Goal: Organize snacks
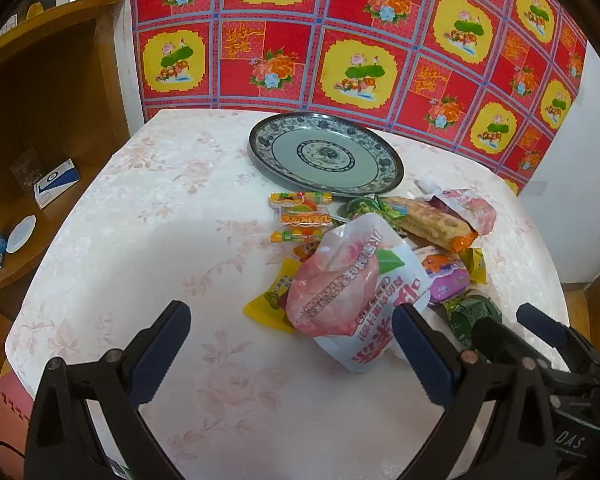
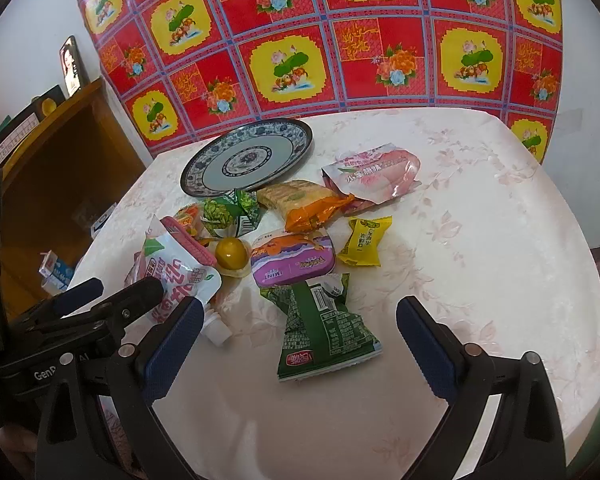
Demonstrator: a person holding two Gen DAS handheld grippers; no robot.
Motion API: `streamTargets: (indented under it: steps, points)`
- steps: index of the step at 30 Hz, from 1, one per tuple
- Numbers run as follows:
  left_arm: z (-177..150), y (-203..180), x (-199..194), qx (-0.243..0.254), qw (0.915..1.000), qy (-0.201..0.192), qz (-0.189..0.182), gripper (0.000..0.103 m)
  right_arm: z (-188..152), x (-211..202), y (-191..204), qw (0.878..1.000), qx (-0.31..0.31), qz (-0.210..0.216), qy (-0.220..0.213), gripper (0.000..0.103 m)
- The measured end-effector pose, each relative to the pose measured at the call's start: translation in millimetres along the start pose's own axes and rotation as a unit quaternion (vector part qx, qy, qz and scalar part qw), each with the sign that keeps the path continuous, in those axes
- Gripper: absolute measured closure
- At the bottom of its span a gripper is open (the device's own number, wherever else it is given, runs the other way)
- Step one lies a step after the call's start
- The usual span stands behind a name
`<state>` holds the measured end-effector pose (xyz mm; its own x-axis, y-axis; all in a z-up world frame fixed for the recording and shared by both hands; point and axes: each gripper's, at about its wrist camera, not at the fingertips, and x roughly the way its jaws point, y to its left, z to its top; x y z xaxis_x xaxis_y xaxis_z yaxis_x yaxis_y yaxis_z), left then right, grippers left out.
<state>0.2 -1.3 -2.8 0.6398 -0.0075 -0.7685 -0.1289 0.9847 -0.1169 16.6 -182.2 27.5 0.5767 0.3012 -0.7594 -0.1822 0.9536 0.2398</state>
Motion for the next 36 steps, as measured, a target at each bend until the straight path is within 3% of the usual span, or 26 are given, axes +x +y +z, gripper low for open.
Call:
streamTargets:
  steps: [36]
  points:
    - [0.7,-0.8,0.0,0.0,1.0,0.002,0.001,0.0,-6.0,7.9,-1.6,1.0,0.004,0.001,0.004,0.004]
